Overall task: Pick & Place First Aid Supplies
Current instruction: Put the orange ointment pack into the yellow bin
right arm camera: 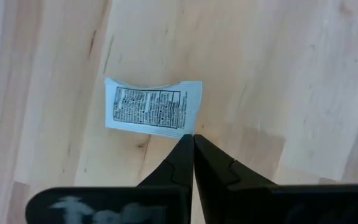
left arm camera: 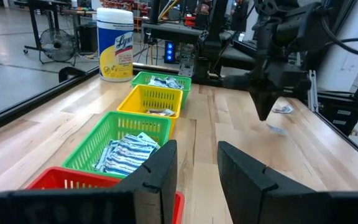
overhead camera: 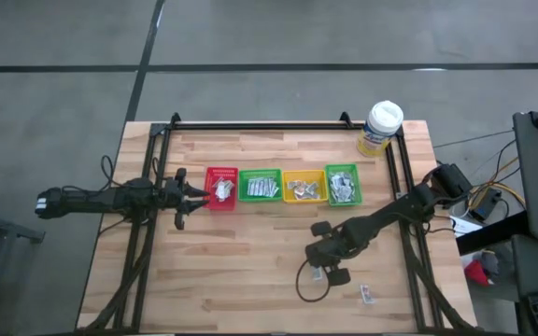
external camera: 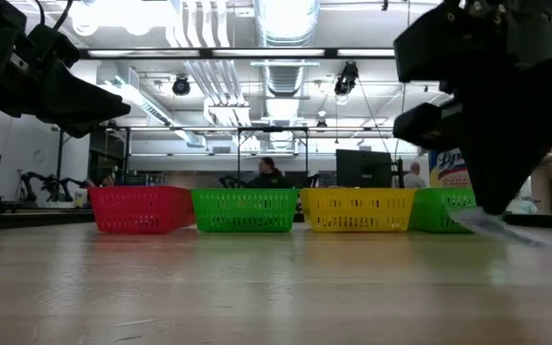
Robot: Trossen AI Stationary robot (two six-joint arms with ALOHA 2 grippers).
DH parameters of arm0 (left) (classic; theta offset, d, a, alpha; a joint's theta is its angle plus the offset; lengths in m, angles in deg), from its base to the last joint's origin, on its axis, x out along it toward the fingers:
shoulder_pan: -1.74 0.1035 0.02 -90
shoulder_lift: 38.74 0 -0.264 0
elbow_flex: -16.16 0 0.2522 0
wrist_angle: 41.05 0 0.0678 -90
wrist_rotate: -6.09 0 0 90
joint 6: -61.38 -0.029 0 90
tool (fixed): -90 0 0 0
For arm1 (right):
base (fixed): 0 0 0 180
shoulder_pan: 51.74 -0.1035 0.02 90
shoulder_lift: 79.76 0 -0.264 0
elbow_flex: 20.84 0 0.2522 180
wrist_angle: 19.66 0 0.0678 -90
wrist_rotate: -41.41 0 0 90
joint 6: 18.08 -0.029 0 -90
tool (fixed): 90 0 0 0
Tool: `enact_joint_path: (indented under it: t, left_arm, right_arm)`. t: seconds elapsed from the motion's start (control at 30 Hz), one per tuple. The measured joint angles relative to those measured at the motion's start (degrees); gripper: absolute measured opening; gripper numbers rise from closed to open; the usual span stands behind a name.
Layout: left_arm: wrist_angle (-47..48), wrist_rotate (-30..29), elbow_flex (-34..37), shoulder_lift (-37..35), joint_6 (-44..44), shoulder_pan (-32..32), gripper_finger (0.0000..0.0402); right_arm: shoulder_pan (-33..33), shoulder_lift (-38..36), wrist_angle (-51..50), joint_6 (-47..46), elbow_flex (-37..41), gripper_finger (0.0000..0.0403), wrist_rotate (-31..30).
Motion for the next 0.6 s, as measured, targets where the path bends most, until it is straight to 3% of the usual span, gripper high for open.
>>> enact_joint_path:
  t: [0.23,0.6]
  left_arm:
    - [0.00,0.00,-0.01,0.00,0.00,-0.01,0.0113]
    - [0.00,0.00,0.00,0.00,0.07,-0.02,0.0113]
  right_arm:
    - [0.29,0.00,-5.95,0.92,-4.19,0.0008,-0.66]
    - [3.55,-0.56,-16.00,2.85,-11.44,0.0008,-8.18]
